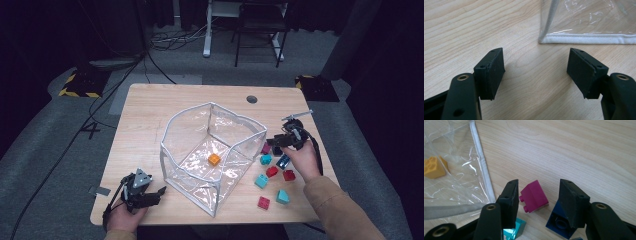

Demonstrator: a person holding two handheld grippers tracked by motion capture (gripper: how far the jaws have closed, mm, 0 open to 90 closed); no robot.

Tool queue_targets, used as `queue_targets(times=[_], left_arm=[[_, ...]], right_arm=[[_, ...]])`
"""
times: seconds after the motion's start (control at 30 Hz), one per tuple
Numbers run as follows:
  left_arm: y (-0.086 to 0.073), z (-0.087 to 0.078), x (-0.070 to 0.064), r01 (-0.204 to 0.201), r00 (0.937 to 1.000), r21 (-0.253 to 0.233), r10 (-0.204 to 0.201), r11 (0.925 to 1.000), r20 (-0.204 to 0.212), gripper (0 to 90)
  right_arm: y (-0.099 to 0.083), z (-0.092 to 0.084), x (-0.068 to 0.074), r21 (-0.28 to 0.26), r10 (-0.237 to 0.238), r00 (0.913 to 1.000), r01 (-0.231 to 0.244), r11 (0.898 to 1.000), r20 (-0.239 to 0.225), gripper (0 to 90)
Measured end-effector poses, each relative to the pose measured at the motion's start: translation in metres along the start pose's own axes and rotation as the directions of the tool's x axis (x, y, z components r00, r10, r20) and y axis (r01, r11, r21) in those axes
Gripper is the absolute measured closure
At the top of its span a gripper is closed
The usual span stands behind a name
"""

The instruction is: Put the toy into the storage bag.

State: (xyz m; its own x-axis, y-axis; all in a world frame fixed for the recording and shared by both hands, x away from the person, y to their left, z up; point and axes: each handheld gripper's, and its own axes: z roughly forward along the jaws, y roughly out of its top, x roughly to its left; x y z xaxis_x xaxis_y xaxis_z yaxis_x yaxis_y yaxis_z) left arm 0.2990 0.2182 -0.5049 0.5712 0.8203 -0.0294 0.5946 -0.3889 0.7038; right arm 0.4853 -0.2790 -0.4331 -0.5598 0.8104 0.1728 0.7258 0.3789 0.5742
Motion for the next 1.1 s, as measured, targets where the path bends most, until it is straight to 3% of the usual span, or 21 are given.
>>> queue_targets(times=[0.37,0.57,0.87,1.1], left_arm=[[0.000,0.000,0.000,0.000,1.0000,0.000,0.000,1.0000,0.000,30.6],[0.000,0.000,0.000,0.000,1.0000,0.000,0.000,1.0000,0.000,30.6],[0.000,0.000,0.000,0.000,1.0000,0.000,0.000,1.0000,0.000,30.6],[0.000,0.000,0.000,0.001,1.0000,0.000,-0.001,1.0000,0.002,30.6]], right_arm=[[-0.003,0.021,0.008,0.070,-0.042,0.9990,0.041,0.997,0.015,51.3],[-0.005,0.033,0.012,0.091,-0.054,0.9985,0.054,0.994,-0.001,50.0],[-0.006,0.048,0.018,0.138,-0.089,0.9957,0.084,0.987,0.026,49.3],[-0.004,0.049,0.021,0.150,-0.112,0.9907,0.100,0.984,0.077,57.0]])
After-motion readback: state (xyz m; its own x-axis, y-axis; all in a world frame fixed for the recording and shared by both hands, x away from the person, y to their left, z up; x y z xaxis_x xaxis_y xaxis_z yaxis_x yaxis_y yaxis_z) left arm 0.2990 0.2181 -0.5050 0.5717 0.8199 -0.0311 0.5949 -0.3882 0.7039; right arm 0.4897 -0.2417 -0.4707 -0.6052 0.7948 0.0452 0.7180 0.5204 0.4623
